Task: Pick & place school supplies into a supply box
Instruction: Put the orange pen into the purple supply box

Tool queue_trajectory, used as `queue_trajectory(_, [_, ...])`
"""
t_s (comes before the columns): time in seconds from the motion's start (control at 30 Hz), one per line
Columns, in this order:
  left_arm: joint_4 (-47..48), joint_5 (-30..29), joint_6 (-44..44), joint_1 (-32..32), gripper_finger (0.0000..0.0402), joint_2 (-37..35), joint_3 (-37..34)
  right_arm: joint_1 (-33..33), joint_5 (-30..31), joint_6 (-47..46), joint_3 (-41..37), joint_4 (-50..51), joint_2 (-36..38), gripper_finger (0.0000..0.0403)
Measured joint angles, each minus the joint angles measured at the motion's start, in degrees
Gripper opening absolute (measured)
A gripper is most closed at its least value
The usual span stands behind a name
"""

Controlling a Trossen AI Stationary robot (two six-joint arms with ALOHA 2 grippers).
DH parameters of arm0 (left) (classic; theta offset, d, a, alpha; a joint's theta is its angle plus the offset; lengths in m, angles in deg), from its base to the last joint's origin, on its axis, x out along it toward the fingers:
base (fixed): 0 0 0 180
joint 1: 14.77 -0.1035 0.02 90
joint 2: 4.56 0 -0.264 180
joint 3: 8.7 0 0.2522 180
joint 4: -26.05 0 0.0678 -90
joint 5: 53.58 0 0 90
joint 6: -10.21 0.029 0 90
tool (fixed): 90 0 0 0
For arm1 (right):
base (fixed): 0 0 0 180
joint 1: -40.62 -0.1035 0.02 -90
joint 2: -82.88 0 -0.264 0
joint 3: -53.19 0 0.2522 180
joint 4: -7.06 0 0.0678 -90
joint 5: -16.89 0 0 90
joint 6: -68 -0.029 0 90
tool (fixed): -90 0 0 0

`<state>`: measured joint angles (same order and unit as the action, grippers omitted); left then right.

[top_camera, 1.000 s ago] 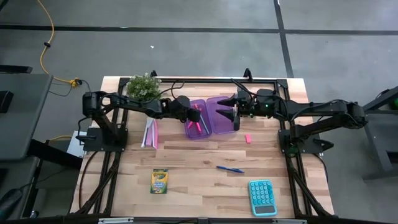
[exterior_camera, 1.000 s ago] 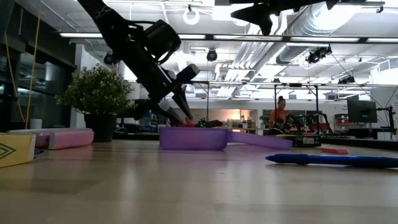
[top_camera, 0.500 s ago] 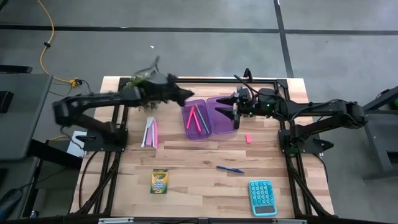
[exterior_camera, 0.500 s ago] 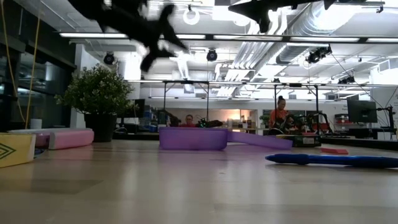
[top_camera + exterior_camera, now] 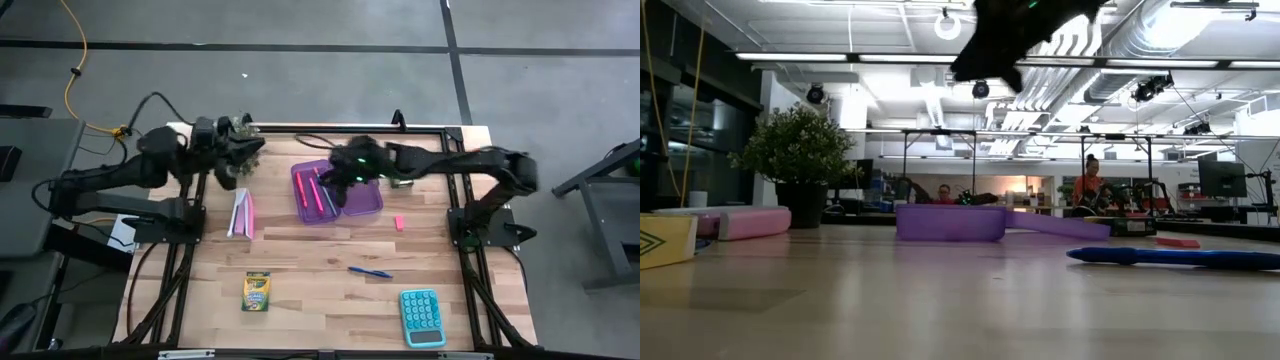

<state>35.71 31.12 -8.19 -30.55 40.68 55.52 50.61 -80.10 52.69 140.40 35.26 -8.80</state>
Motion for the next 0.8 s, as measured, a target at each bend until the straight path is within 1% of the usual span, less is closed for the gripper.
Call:
queue_trajectory(0.1, [0.0, -1.3, 0.6, 2.3, 0.0001, -1.2, 0.0, 1.5, -4.5, 0.2, 5.6, 3.9, -7.3, 0.0016])
queue_trajectory(0.13, [0.0, -1.4, 0.6, 2.9, 0.0002, -1.3, 0.0, 1.9, -5.7, 0.2, 7.0, 4.9, -9.7, 0.0008])
queue_trajectory(0.3, [0.0, -1.5, 0.6, 5.2, 0.0001, -0.9, 0.0, 2.6, -6.9, -4.2, 11.9, 6.1, -20.3, 0.0011])
queue_trajectory(0.37, [0.1, -1.5, 0.6, 5.7, 0.0001, -0.5, 0.0, 2.6, -6.9, -6.1, 13.1, 5.5, -23.9, 0.0003])
queue_trajectory(0.47, [0.0, -1.6, 0.6, 6.0, 0.0000, 0.1, 0.0, 2.6, -6.4, -9.2, 15.0, 5.1, -28.2, 0.0004])
queue_trajectory(0.6, [0.0, -1.6, 0.1, 6.1, 0.0000, 0.8, 0.0, 2.6, -4.4, -12.2, 16.8, 4.9, -31.6, 0.0001])
queue_trajectory(0.73, [0.0, -1.6, 0.0, 6.1, 0.0000, 1.0, 0.0, 2.6, -2.5, -14.3, 18.8, 4.6, -33.5, 0.0000])
queue_trajectory(0.8, [0.0, -1.6, 0.0, 6.1, 0.0001, 1.0, 0.0, 2.6, -2.4, -15.1, 19.6, 4.6, -34.6, 0.0000])
